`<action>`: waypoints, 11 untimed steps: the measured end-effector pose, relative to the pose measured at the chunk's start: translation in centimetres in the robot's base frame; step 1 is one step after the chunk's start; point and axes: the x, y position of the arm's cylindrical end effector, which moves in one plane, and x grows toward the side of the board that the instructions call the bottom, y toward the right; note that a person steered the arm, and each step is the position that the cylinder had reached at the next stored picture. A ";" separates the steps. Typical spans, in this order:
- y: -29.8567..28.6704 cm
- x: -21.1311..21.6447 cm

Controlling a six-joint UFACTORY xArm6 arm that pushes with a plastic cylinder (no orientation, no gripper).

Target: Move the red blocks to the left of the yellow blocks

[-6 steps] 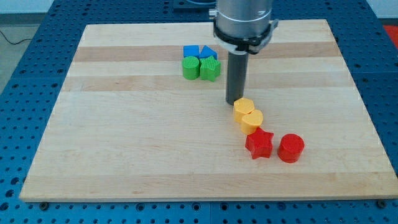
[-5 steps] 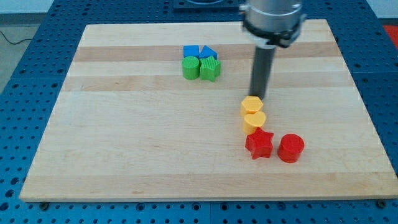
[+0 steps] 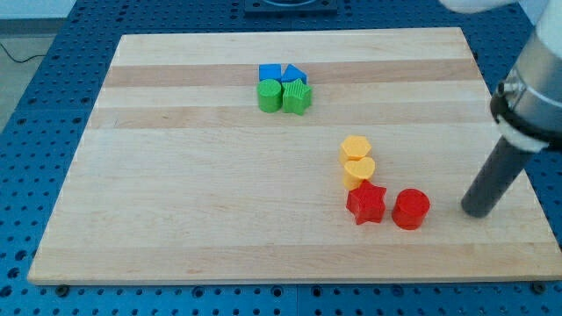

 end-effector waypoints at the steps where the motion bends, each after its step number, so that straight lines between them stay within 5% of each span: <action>1: -3.3 1.8; 4: -11.7 1.8; 6: -2.0 2.6; 7: -1.2 -0.7; 11: -11.3 -2.1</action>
